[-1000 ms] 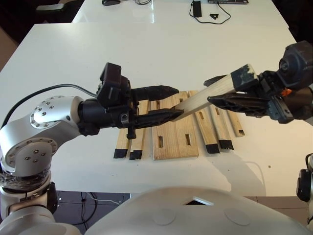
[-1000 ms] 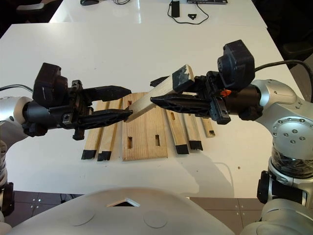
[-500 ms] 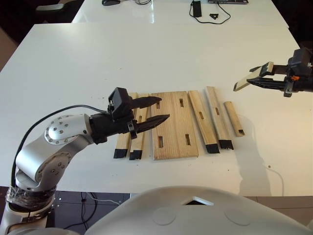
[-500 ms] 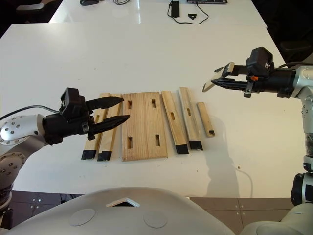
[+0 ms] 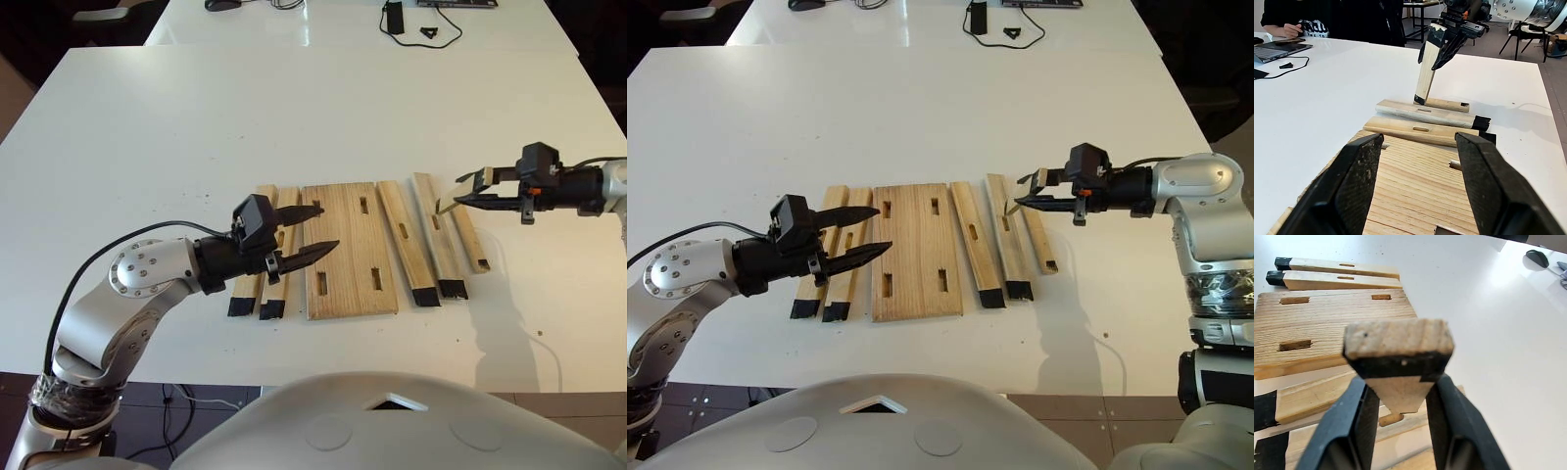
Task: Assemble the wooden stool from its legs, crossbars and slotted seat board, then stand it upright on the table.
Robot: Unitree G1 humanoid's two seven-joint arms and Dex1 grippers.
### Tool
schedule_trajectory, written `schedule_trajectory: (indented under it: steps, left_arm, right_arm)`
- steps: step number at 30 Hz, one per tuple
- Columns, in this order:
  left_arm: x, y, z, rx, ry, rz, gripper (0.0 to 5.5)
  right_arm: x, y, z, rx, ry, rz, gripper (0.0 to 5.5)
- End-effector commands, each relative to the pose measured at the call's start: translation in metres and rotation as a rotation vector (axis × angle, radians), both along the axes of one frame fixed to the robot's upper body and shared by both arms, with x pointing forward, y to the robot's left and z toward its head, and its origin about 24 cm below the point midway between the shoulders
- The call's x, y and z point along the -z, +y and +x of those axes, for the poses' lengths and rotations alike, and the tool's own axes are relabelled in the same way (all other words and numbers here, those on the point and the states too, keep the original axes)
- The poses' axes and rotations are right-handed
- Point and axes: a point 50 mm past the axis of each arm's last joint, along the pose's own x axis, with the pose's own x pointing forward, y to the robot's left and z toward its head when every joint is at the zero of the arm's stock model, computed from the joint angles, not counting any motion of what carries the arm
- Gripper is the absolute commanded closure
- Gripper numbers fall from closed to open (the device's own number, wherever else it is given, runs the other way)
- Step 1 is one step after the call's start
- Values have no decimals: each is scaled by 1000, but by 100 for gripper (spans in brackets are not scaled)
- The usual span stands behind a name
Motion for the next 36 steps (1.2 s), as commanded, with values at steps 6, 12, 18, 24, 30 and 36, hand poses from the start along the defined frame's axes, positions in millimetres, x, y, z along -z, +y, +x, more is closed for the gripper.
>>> schedule_trajectory:
  steps: [6, 12, 18, 24, 30, 36]
  left_arm:
    - [6, 3, 2, -22, -8, 51, 278]
    - [10, 4, 1, -34, -10, 68, 278]
    - [11, 4, 0, -36, -4, 66, 278]
    - [11, 2, -1, -31, 3, 67, 278]
    - [13, -2, -1, -18, 6, 69, 278]
    - [12, -3, -2, 12, 11, 80, 278]
  right_arm:
    - [10, 5, 4, -5, -116, -63, 423]
    - [13, 0, -1, -6, -93, -63, 423]
    - [29, -3, -20, -66, 23, -99, 423]
    - [31, -13, -33, -127, 174, -159, 423]
    - [39, -1, -10, -166, 272, -178, 423]
    - [69, -6, -11, -167, 364, -223, 423]
